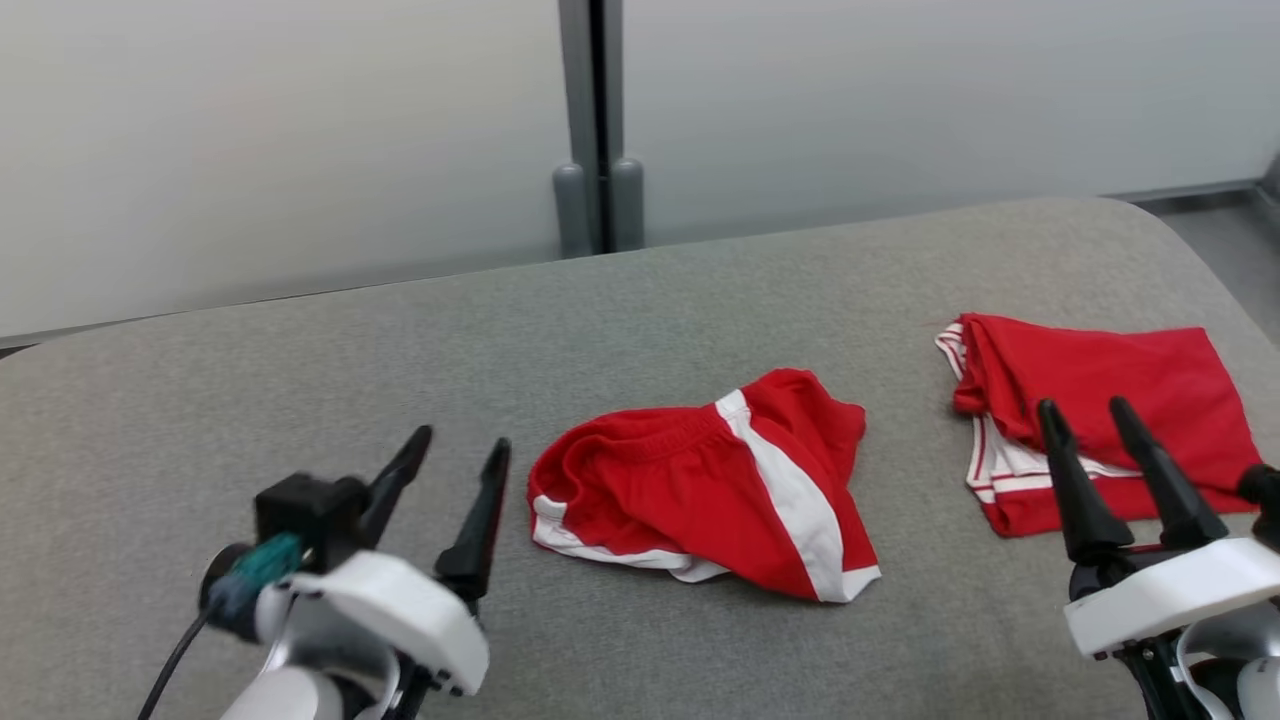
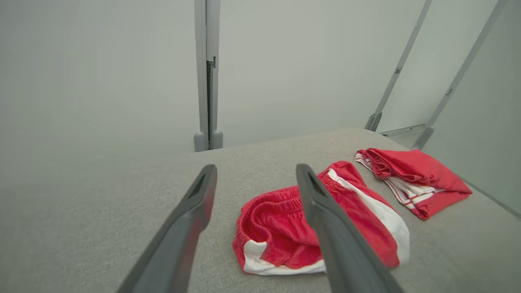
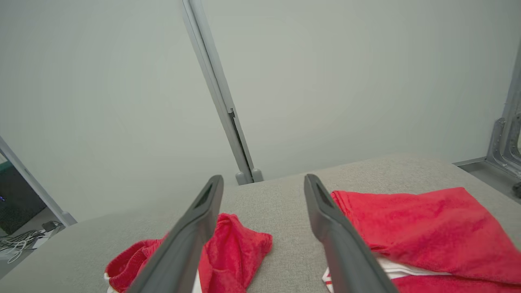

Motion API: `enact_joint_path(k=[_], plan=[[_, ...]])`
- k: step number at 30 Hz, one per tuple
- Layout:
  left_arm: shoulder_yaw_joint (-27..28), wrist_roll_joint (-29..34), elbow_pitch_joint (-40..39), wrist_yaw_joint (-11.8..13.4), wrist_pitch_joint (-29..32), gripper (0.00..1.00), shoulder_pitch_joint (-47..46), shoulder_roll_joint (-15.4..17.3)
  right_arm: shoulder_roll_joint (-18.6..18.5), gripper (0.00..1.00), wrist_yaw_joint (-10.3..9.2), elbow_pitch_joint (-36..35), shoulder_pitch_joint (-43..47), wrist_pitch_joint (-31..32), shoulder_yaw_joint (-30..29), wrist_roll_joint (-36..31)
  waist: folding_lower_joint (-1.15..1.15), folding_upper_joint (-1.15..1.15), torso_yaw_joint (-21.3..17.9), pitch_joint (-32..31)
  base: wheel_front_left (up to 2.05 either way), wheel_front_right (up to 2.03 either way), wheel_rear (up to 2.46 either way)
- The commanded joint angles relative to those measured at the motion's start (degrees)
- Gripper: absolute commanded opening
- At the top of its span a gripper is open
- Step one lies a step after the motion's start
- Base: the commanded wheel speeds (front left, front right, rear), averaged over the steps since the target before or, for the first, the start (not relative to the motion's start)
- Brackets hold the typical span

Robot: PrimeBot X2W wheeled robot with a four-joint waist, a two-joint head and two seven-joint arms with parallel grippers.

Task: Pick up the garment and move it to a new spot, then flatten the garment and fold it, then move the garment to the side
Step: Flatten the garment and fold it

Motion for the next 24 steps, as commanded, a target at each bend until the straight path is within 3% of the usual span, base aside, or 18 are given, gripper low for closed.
enact_joint_path(k=[1, 10, 14, 24], plan=[[-0.6, -0.9, 0.8, -0.7, 1.9, 1.0, -2.1, -0.4, 0.2, 1.0, 0.02, -0.5, 0.5, -0.6, -0.9, -0.6, 0.0, 0.0, -1.5, 1.3, 0.0, 0.0, 0.0], [-6.2, -6.3, 10.8, -6.8, 17.9, 1.0, -18.6, -5.5, 1.4, 1.0, 0.02, -2.0, -1.3, -2.4, -2.8, -1.5, 0.0, 0.0, -5.7, 7.3, 0.0, 0.0, 0.0], [-7.3, -9.0, 17.0, -9.4, 22.4, 1.0, -24.7, -8.5, 1.7, 1.0, 0.02, -1.6, -2.4, -3.3, -2.5, -1.4, 0.0, 0.0, -7.3, 9.4, 0.0, 0.0, 0.0], [-10.6, -10.5, 33.1, -13.2, 32.2, 1.0, -36.6, -12.1, 1.9, 1.0, 0.02, 0.6, -5.4, -5.1, -0.9, -1.1, 0.0, 0.0, -10.9, 13.6, 0.0, 0.0, 0.0]])
